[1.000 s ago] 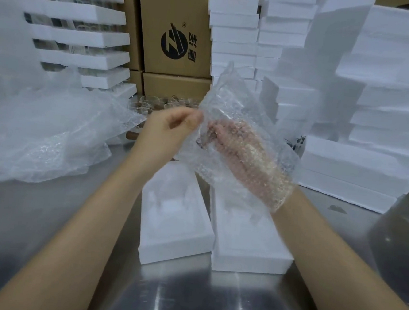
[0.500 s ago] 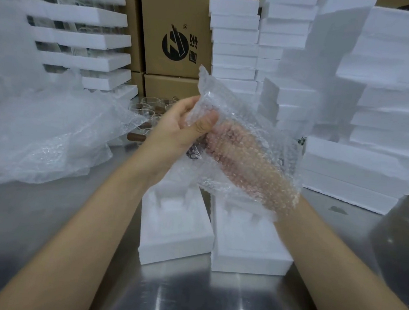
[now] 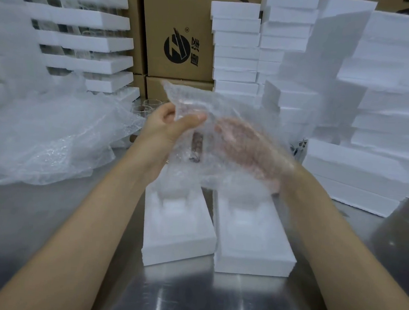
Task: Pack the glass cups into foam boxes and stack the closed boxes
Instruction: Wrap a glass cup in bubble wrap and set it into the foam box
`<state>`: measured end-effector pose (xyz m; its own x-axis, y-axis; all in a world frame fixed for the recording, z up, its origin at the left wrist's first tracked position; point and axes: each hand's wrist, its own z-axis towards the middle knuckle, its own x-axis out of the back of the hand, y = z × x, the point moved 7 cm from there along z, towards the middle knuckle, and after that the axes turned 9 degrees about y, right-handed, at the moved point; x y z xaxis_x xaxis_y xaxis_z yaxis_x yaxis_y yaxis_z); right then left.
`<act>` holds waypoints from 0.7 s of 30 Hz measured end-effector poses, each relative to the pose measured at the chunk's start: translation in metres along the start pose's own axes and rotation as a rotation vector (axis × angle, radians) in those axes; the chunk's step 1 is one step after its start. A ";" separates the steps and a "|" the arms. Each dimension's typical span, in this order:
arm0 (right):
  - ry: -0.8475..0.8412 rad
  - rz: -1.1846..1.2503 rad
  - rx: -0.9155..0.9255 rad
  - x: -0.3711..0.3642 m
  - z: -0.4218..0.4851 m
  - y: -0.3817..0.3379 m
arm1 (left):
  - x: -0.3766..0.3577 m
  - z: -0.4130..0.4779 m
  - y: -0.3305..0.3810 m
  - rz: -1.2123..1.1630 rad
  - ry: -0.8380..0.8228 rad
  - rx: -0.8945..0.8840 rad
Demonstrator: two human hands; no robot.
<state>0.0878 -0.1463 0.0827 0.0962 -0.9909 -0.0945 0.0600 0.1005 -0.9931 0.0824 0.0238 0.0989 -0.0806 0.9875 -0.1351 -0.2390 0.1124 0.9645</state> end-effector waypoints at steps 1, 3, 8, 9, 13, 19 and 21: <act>0.092 0.074 0.047 0.013 0.008 -0.004 | 0.005 0.002 -0.003 -0.077 0.052 0.048; 0.395 0.325 0.100 0.048 0.011 -0.011 | 0.008 0.003 -0.005 -0.249 0.107 0.120; 0.410 0.210 -0.099 0.053 0.011 0.010 | 0.002 0.004 0.000 -0.623 0.100 0.098; 0.252 0.133 -0.157 0.037 0.012 0.014 | 0.000 0.004 0.001 -0.646 0.084 0.082; -0.068 -0.069 -0.033 0.004 0.010 0.014 | -0.009 0.002 0.000 -0.567 -0.003 0.059; 0.269 0.088 0.084 0.040 0.018 0.003 | -0.011 0.001 -0.016 -0.365 0.027 0.193; 0.315 0.156 0.101 0.044 0.017 0.002 | -0.016 -0.003 -0.020 -0.291 -0.024 0.223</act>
<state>0.1091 -0.1878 0.0775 -0.1982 -0.9403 -0.2766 0.1685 0.2453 -0.9547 0.0859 0.0059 0.0813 -0.0173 0.9128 -0.4081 -0.0313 0.4075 0.9127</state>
